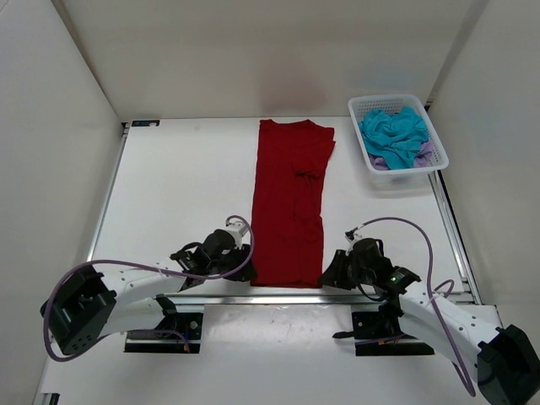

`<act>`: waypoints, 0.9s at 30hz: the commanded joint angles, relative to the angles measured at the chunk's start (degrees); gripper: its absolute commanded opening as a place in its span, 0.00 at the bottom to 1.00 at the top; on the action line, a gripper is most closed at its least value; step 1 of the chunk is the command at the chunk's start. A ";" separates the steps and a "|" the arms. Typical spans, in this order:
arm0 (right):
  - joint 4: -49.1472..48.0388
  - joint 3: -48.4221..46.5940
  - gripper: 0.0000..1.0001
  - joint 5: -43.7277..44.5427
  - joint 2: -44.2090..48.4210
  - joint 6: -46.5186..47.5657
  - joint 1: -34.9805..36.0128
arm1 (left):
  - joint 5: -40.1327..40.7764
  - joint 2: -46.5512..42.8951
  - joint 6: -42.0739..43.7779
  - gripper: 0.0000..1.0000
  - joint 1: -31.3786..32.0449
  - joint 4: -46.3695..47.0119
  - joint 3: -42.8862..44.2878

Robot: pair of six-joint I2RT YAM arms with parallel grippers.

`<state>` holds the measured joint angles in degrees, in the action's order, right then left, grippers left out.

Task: Fold and stack the t-shirts
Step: Grab the bottom of the folded rectangular tshirt with both arms

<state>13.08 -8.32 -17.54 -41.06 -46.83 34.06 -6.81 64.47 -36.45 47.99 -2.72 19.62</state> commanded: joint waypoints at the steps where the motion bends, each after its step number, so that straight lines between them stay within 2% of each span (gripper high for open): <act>1: 0.01 0.49 0.10 0.22 -0.52 -1.25 0.65 | -0.49 2.41 -0.73 0.42 1.76 1.22 0.68; 2: 0.88 -0.03 0.02 1.62 0.18 -1.68 1.35 | -0.75 2.68 -0.73 0.33 2.11 1.49 0.77; 3: 2.11 -0.38 0.00 2.33 0.62 -1.86 2.40 | -0.32 2.51 -0.91 0.23 2.63 1.93 0.69; 4: 2.73 -0.82 0.00 2.86 1.67 -2.56 4.24 | -0.14 1.98 -1.08 0.20 2.90 1.76 0.43; 7: 7.12 -1.52 0.00 4.97 5.28 -5.71 8.63 | 0.66 -1.43 -2.13 0.02 3.43 0.01 -0.63; 11: 10.03 -1.00 0.00 6.37 10.46 -13.27 16.72 | 0.92 -9.51 -2.67 0.00 5.71 -8.34 -1.68; 13: 10.12 -1.52 0.00 8.74 10.82 -17.23 23.38 | -1.88 -13.90 -5.20 0.00 5.80 -12.29 -2.82; 16: 13.01 -6.51 0.00 11.55 8.64 -16.12 24.65 | -3.21 -18.05 -4.34 0.00 3.97 -16.94 -2.66; 18: 14.16 -10.48 0.00 10.52 6.53 -10.50 19.57 | -4.26 -17.80 -2.77 0.00 1.25 -17.84 0.93; 20: 13.20 -14.52 0.00 6.22 4.94 -1.56 7.93 | -4.35 -15.61 -0.13 0.00 -1.74 -19.07 5.42; 23: 10.75 -18.04 0.00 -4.40 -0.15 10.04 -9.30 | -7.07 -10.08 4.00 0.00 -11.13 -17.85 13.58; 24: 10.04 -18.83 0.00 -5.30 -2.77 13.22 -14.76 | -7.43 -6.76 4.62 0.00 -12.55 -17.06 15.17; 25: 8.90 -20.49 0.00 -8.18 -5.93 14.91 -17.08 | -7.60 -5.07 5.41 0.00 -14.22 -16.71 17.89; 27: 6.18 -24.88 0.00 -8.13 -10.52 18.25 -21.22 | -5.51 2.29 7.00 0.00 -16.07 -15.39 22.64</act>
<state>23.16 -28.75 -20.80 -46.70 -39.40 16.78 -12.67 60.99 -33.91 34.54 -19.57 36.95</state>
